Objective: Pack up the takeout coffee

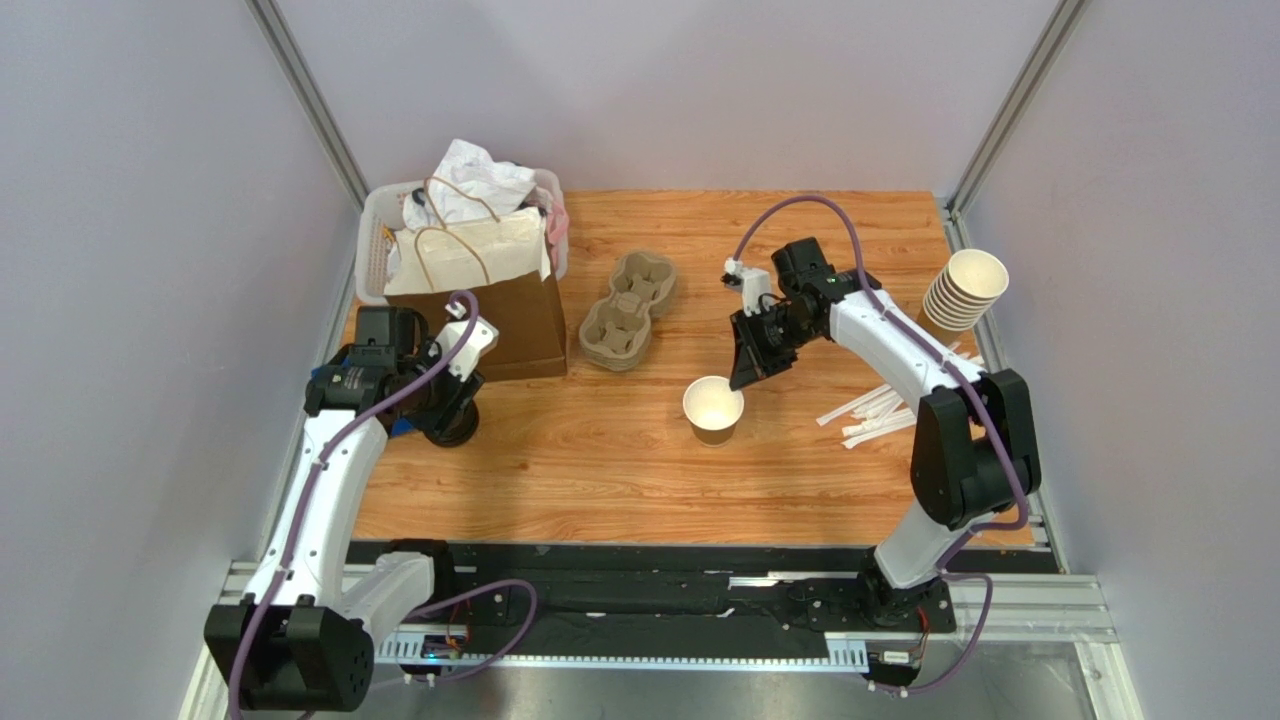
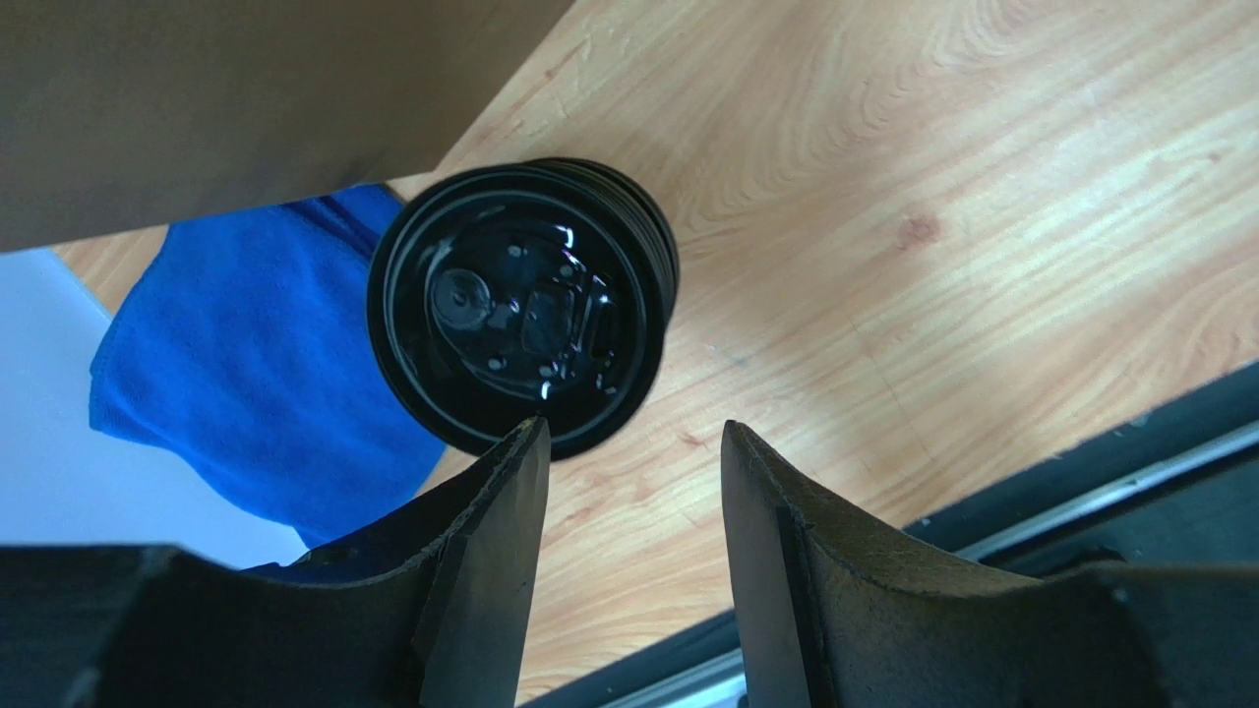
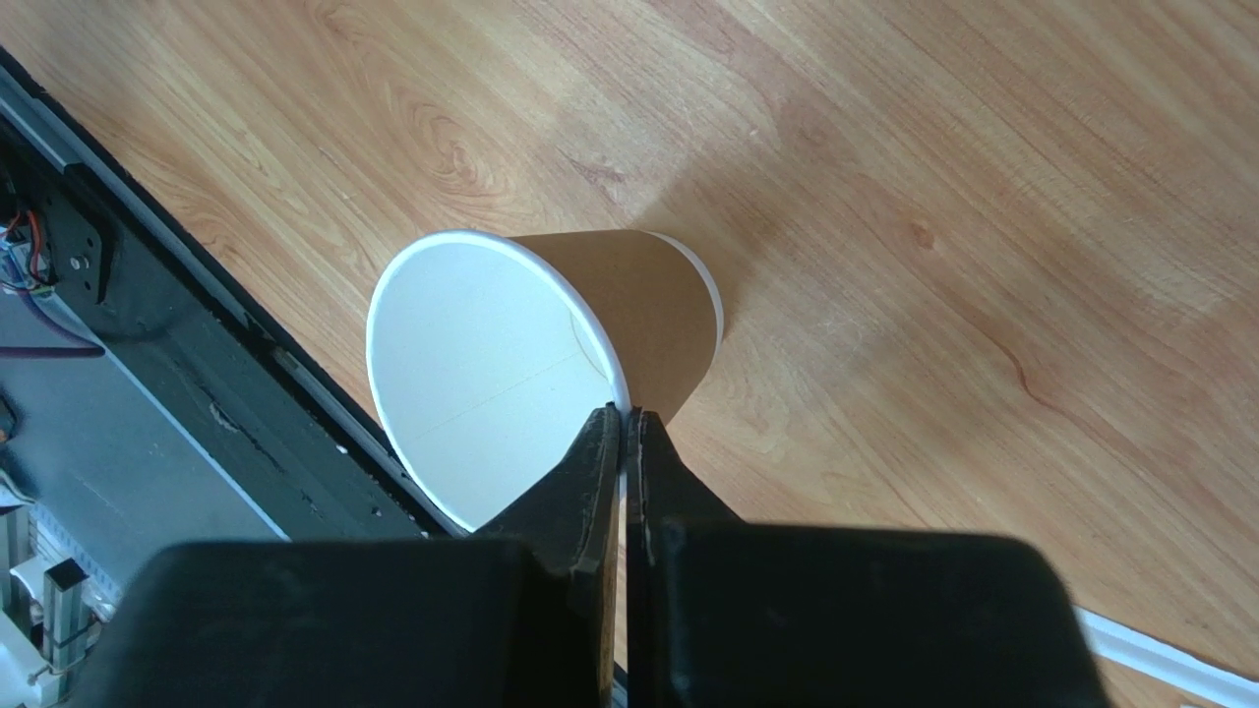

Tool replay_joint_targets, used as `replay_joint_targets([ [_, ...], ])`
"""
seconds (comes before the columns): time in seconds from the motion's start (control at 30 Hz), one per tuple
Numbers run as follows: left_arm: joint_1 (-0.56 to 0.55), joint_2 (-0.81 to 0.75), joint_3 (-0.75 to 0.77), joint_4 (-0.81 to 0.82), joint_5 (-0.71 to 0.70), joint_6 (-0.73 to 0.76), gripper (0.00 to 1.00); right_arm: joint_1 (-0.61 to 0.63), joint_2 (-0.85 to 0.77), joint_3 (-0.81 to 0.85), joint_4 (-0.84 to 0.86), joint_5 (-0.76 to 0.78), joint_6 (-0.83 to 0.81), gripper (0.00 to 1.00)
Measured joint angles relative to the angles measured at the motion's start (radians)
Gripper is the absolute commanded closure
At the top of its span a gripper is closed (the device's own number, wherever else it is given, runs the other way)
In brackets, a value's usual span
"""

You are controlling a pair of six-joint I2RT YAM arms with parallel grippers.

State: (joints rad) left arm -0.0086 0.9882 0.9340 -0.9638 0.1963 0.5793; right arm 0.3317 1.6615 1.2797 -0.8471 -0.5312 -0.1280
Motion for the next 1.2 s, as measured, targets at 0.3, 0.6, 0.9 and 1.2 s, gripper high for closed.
replay_joint_targets([
  [0.3, 0.000, 0.060, -0.030, 0.103, -0.002, -0.002, 0.45, 0.002, 0.040, -0.006, 0.052, -0.002, 0.029, 0.82],
  [0.6, 0.000, 0.111, -0.046, 0.143, 0.004, -0.011, 0.48, 0.005, 0.040, -0.006, 0.059, -0.014, 0.038, 0.61],
  [0.9, 0.000, 0.135, -0.056, 0.162, 0.006, -0.016, 0.53, 0.006, 0.023, -0.003, 0.040, -0.029, 0.042, 0.48],
  [1.2, 0.000, 0.170, -0.056, 0.171, 0.016, -0.020, 0.56, 0.006, -0.016, 0.055, 0.007, -0.036, 0.041, 0.43],
])
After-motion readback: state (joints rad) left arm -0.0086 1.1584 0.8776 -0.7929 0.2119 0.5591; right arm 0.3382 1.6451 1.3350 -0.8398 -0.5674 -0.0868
